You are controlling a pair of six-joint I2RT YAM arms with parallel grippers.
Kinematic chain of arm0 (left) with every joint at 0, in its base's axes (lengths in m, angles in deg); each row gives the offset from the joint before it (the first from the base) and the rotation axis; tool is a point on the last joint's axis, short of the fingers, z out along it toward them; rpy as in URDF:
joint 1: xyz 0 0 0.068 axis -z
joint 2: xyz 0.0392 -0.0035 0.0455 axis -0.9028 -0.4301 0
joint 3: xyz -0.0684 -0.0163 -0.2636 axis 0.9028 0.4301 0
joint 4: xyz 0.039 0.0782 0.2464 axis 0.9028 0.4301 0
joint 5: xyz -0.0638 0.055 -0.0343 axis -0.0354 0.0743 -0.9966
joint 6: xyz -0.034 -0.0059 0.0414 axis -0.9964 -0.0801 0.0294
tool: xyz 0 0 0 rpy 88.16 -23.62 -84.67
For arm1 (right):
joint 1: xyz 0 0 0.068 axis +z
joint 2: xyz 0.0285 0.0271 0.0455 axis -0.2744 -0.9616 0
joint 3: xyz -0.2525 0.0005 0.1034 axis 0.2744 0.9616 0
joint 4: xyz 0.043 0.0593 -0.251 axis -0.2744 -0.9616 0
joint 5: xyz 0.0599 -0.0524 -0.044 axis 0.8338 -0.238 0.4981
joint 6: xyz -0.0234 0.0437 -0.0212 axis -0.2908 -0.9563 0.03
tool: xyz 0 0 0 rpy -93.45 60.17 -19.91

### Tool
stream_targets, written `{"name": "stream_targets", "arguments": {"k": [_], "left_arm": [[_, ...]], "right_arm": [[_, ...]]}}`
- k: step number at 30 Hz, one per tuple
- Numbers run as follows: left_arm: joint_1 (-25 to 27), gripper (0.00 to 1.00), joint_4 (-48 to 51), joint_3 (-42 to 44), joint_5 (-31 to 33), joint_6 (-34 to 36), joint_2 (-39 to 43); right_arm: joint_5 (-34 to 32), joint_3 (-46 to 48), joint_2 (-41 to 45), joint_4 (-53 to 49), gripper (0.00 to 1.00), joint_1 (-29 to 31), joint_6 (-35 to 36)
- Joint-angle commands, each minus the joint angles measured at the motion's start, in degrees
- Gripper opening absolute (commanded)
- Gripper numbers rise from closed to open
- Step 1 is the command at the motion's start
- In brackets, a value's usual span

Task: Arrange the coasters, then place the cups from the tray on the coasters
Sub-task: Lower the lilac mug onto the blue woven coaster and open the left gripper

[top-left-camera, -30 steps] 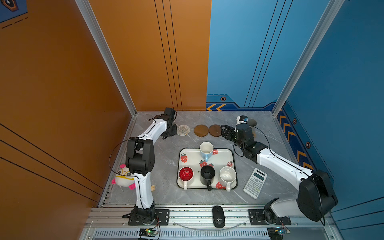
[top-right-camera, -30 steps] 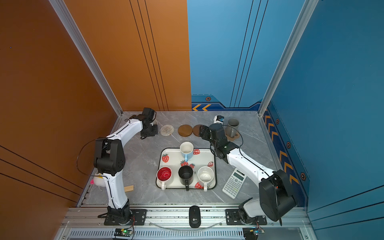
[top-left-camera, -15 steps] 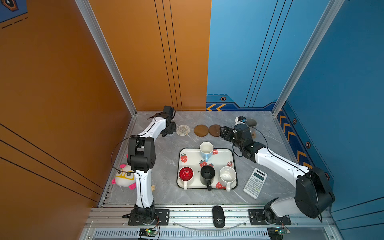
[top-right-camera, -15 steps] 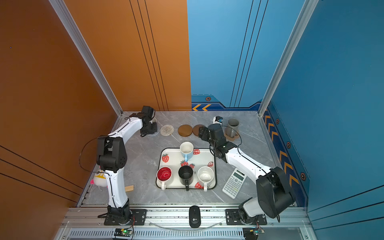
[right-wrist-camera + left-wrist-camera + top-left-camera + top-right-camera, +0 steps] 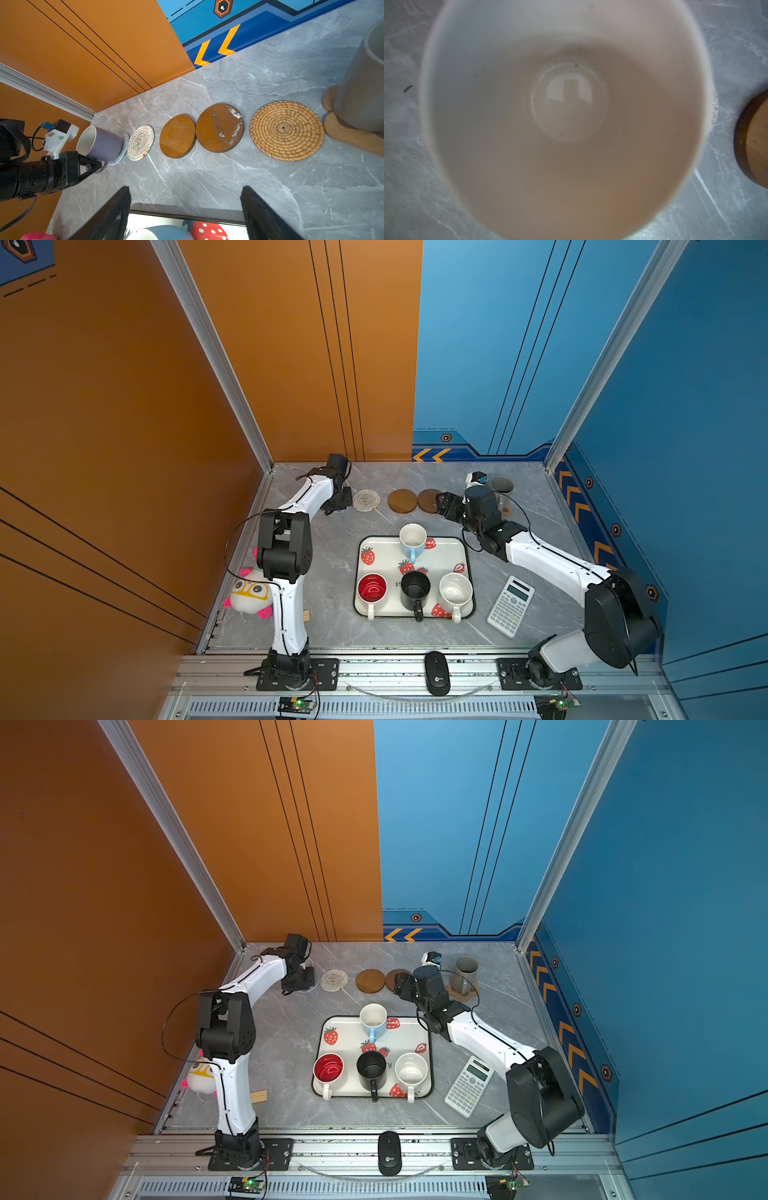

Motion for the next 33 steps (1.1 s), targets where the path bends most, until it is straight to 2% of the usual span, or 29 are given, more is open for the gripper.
{"name": "stream_targets", "arguments": {"k": [1,20,23,28,33], "left_arm": [[-0.7,0.00,-1.1,-2.0,1.1,-0.4,-0.5],[-0.8,0.00,-1.0,-1.8,1.0,-1.8,-2.1],[-0.8,0.07,-1.1,-1.7,0.8,-1.8,-2.1],[-0.8,0.26,-1.1,-1.4,0.9,-1.9,-1.7],[-0.8,0.37,-1.0,-0.6,0.9,-2.2,-0.5]], "right_arm": [[0.3,-1.5,-0.1,0.2,0.82,0.2,-0.4],[0.7,-1.5,-0.4,0.3,0.82,0.2,-0.4],[0.8,-1.4,-0.4,0.3,0.82,0.2,-0.4],[0.9,-1.4,-0.4,0.3,0.82,0.2,-0.4],[1.0,-1.4,-0.2,0.2,0.82,0.3,-0.4]]}}
